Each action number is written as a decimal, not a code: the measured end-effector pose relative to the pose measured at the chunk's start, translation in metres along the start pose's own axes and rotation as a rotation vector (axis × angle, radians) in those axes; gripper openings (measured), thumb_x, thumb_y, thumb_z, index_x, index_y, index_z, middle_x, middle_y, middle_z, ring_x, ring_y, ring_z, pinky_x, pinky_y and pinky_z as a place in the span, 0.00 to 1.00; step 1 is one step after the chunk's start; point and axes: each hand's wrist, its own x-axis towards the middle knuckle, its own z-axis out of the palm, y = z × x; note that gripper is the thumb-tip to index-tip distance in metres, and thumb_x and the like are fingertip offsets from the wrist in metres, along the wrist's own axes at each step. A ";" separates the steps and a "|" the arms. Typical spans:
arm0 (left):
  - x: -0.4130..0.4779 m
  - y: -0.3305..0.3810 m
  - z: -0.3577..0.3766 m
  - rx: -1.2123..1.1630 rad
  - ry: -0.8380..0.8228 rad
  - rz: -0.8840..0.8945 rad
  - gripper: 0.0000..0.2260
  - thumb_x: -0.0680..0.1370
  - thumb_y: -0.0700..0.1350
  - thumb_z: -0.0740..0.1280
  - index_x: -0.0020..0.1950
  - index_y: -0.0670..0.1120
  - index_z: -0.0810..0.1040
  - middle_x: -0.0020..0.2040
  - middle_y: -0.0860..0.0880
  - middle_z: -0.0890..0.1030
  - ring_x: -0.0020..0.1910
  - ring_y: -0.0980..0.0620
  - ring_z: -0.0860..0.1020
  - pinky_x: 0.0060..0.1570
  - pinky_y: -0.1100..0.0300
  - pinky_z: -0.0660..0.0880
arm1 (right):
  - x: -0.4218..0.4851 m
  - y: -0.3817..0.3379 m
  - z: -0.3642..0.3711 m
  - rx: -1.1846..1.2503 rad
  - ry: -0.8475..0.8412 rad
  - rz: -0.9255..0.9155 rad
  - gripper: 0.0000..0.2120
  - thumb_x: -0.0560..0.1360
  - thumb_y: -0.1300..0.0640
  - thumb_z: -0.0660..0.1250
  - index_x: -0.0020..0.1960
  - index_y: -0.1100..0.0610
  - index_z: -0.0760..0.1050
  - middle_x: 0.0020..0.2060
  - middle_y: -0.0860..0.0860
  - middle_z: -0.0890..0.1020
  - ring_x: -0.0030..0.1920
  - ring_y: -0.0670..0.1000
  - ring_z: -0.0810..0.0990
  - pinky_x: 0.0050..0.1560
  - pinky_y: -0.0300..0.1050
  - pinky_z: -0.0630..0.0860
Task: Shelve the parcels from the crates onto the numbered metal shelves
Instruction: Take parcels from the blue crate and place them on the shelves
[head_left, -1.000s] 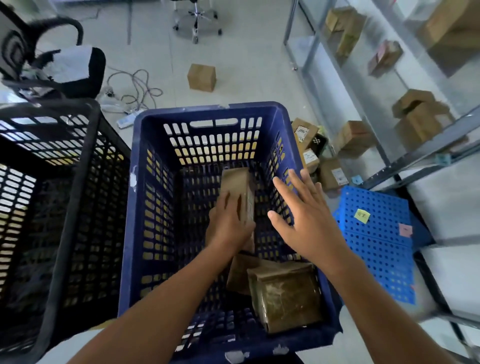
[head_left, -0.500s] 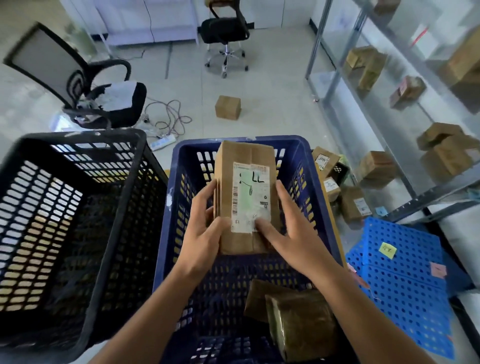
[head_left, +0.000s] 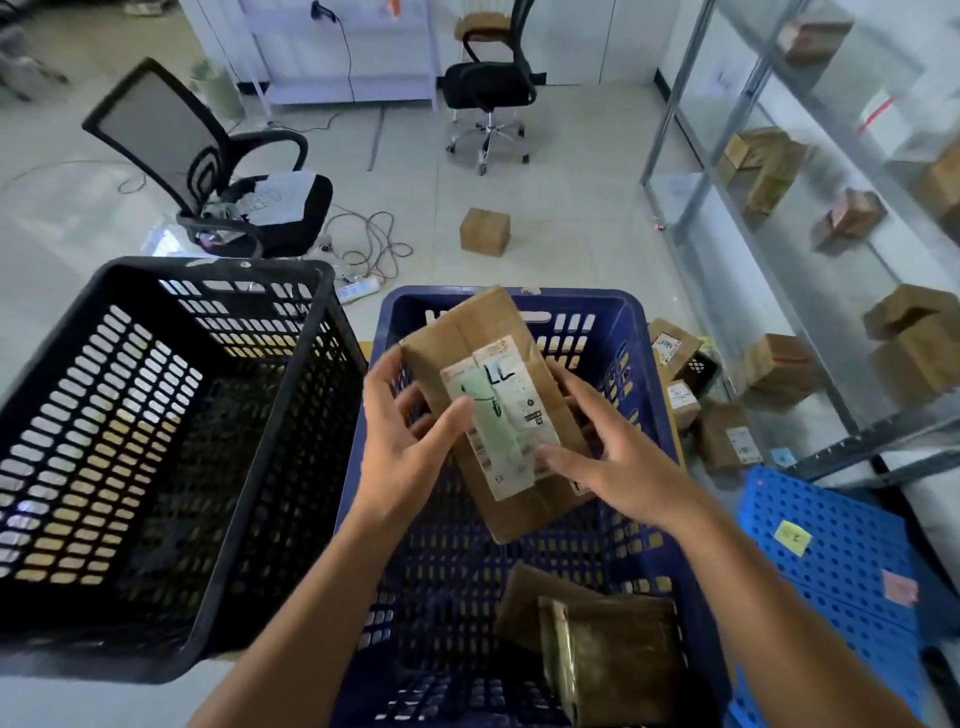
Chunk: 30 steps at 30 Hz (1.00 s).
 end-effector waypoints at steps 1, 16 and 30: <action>0.005 0.004 -0.008 0.120 0.042 0.038 0.41 0.71 0.59 0.77 0.78 0.57 0.60 0.76 0.53 0.68 0.74 0.50 0.71 0.67 0.49 0.76 | 0.001 -0.003 -0.007 -0.061 -0.044 -0.010 0.38 0.75 0.36 0.73 0.74 0.19 0.53 0.74 0.33 0.68 0.71 0.34 0.69 0.65 0.42 0.74; 0.030 0.031 -0.063 0.586 -0.328 0.117 0.30 0.68 0.67 0.77 0.68 0.61 0.80 0.65 0.67 0.76 0.65 0.64 0.75 0.64 0.58 0.76 | 0.018 -0.043 -0.029 -0.255 0.013 -0.180 0.42 0.70 0.35 0.76 0.75 0.23 0.55 0.76 0.36 0.65 0.73 0.35 0.68 0.74 0.48 0.67; -0.026 0.001 0.001 -0.266 0.090 -0.266 0.21 0.77 0.53 0.74 0.69 0.52 0.78 0.59 0.48 0.86 0.58 0.47 0.85 0.55 0.46 0.83 | 0.016 -0.027 0.071 0.270 0.392 -0.158 0.40 0.80 0.46 0.71 0.79 0.29 0.48 0.71 0.41 0.76 0.66 0.38 0.78 0.54 0.32 0.80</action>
